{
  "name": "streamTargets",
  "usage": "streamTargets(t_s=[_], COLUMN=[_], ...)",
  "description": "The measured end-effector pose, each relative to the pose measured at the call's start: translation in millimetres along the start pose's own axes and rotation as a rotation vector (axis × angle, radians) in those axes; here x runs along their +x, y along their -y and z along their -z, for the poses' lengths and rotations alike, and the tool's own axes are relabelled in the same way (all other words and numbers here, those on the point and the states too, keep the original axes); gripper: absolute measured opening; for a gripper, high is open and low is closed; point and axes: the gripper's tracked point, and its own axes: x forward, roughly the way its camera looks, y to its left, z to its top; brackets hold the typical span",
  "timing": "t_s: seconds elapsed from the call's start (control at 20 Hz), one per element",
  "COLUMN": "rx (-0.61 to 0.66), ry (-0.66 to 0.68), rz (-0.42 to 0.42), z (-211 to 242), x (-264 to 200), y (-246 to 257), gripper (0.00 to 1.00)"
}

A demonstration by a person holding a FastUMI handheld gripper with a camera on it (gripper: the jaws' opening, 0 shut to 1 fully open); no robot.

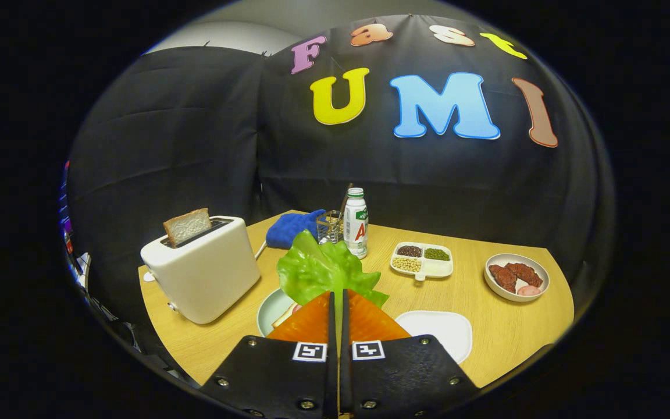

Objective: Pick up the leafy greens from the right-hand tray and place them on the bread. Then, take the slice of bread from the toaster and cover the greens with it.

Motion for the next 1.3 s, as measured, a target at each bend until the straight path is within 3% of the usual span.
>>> streamTargets(t_s=[0.2,1.0,1.05,1.2,1.25,1.3], rx=[-0.014,-0.097,-0.099,-0.059,-0.043,-0.029], ry=[-0.029,-0.193,-0.193,-0.172,-0.15,-0.127], rz=[-0.024,0.033,0.032,0.038,0.034,0.039], z=[9.6,79.4,81.2,78.7,76.0,69.8], x=[13.9,83.4,84.7,79.8,80.2,76.5], y=[-15.3,-21.9,-23.3,-22.5,-24.0,-23.5], gripper=[0.02,0.02,0.07,0.08,0.23,0.3])
